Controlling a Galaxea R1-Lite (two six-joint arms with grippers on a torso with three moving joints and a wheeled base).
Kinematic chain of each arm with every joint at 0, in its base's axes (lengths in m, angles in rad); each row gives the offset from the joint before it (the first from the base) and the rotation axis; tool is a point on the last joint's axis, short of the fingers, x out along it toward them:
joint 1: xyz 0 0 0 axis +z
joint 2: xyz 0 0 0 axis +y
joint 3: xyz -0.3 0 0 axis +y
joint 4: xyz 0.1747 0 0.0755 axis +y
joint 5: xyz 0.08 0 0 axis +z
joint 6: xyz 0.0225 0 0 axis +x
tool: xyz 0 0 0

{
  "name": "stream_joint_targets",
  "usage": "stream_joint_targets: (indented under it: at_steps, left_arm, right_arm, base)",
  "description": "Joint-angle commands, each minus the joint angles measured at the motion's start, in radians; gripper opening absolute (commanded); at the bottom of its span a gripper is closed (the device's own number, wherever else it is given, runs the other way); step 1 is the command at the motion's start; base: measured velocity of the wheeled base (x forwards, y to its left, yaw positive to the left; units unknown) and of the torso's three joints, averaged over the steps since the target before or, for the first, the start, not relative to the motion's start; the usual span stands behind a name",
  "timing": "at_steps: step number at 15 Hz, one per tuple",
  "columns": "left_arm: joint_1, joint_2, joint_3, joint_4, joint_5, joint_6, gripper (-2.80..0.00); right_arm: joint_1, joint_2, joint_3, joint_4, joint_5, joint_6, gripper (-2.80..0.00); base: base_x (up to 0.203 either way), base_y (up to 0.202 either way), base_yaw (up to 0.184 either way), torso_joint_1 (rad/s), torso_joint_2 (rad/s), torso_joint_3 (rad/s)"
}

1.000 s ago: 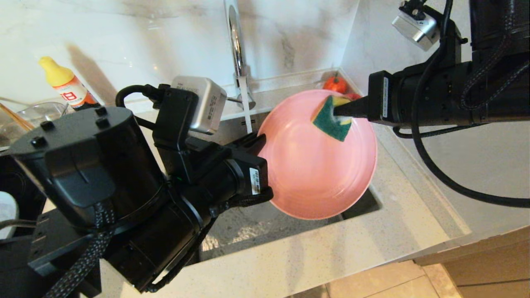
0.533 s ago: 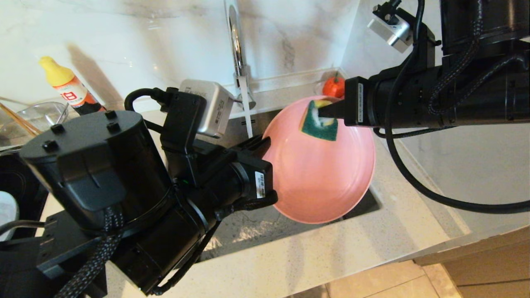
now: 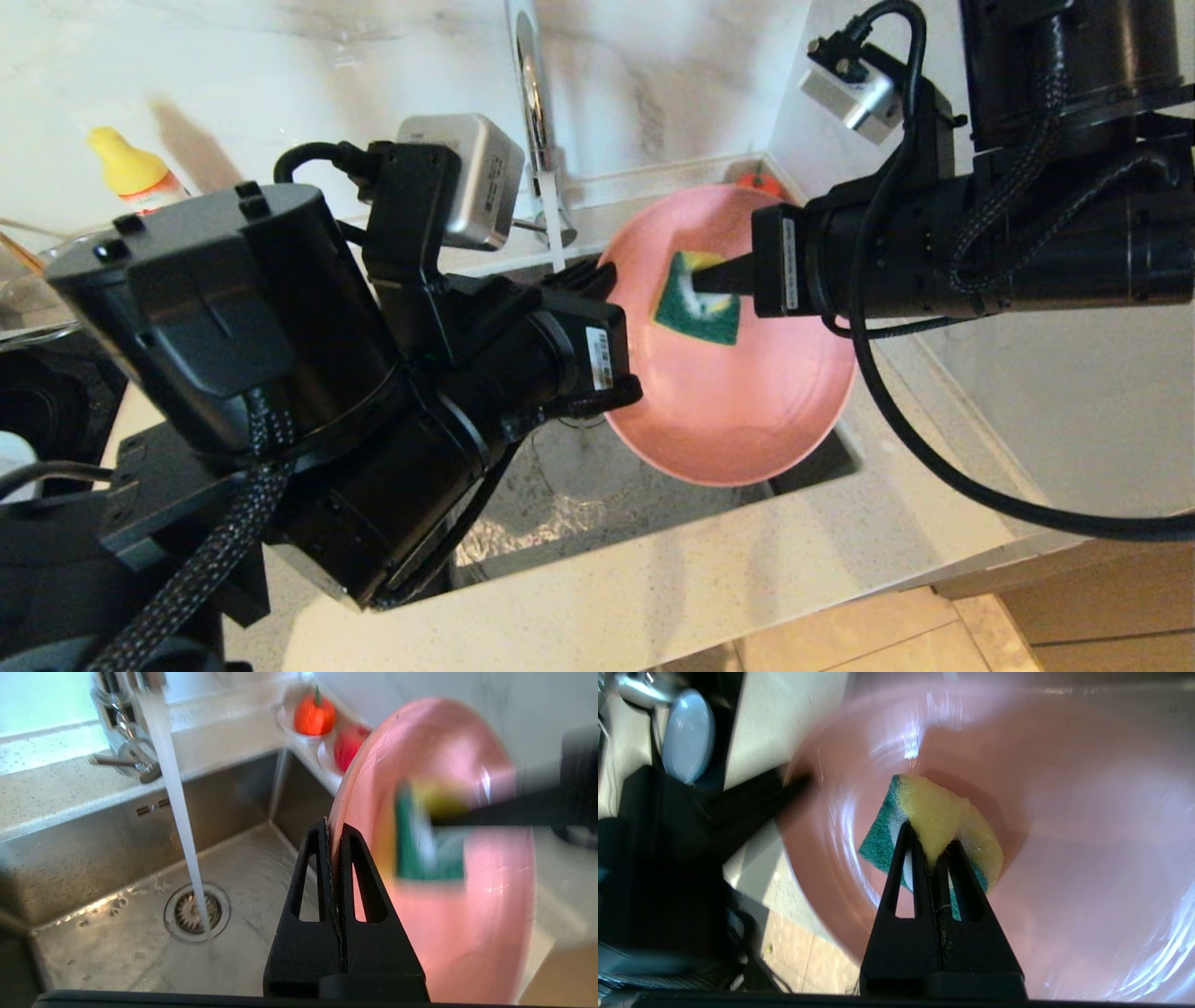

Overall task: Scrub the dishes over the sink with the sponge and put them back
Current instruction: Wipe the plate

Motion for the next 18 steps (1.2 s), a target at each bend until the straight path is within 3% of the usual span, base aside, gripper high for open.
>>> stream_joint_targets:
  at_steps: [1, 9, 18]
  left_arm:
    - [0.005, 0.009, -0.029, -0.004, 0.015, -0.017, -2.8]
    - [0.027, -0.02, 0.0, 0.003, 0.015, -0.019, -2.8]
    - [0.014, -0.033, 0.105, -0.002, 0.002, 0.004, -2.8]
  right_arm:
    - [0.002, -0.006, 0.045, -0.004, 0.001, 0.003, -2.8]
    - [-0.035, -0.082, 0.144, -0.007, 0.001, 0.007, -2.8]
    - [-0.091, -0.094, 0.093, -0.011, -0.001, 0.002, -2.8]
  base:
    - [0.0, 0.0, 0.0, 0.0, 0.0, 0.0]
    - [0.0, 0.0, 0.0, 0.0, 0.0, 0.0]
    - [0.0, 0.0, 0.0, 0.0, 0.0, 0.0]
